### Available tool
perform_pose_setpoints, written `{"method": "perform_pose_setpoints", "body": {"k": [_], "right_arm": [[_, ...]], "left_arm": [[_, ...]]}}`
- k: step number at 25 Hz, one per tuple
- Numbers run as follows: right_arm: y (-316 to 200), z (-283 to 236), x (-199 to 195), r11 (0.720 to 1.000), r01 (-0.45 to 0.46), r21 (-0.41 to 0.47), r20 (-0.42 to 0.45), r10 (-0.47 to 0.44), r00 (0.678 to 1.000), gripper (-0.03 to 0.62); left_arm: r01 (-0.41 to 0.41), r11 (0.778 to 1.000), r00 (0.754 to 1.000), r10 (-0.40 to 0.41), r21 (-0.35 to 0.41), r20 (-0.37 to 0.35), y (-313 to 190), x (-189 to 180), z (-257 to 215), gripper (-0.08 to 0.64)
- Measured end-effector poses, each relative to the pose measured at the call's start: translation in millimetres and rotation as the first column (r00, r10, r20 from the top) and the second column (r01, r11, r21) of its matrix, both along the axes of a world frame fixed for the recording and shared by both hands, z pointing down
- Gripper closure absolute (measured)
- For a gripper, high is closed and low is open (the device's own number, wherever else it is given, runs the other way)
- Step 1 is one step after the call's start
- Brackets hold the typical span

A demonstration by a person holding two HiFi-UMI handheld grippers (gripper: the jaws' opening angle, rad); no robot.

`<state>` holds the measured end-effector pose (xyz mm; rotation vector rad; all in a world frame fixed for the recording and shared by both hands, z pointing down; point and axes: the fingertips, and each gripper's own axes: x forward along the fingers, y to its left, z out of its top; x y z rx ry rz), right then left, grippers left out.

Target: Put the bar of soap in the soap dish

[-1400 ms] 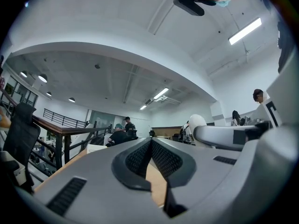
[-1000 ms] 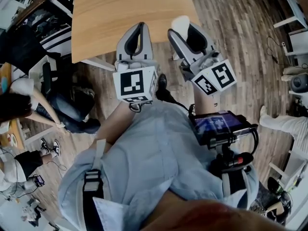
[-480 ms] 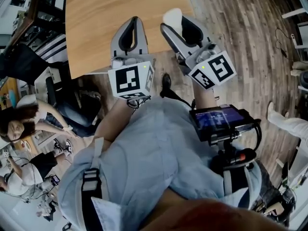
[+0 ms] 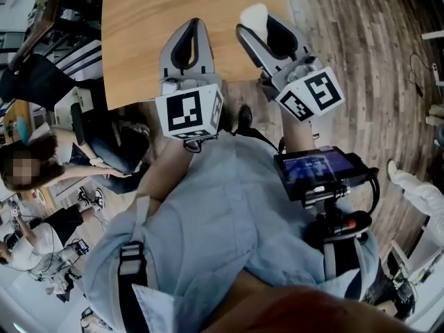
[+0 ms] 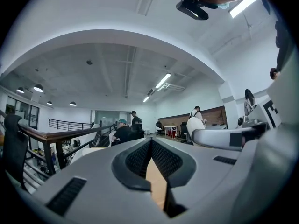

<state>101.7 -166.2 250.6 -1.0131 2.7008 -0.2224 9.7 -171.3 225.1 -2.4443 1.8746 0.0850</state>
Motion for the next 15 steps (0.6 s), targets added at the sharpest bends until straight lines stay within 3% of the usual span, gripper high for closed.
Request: {"method": "perform_pose_setpoints", "body": {"k": [4,15], "right_arm": [[-11.6,8.4,-4.7,1.000,0.025,-0.019,-0.005,-0.025,1.000,0.388],[-79.5,4.1,-38.8,0.999,0.034,-0.011,-0.032,-0.034,0.999,0.388]], "left_arm": [[0.031,0.999,0.999,-0.032,-0.022,-0.020,-5.7,-9.2,13.2,0.554],[0.051,0.999,0.996,-0.050,0.010,-0.080,-70.5,-48.5,9.7,0.554]]}}
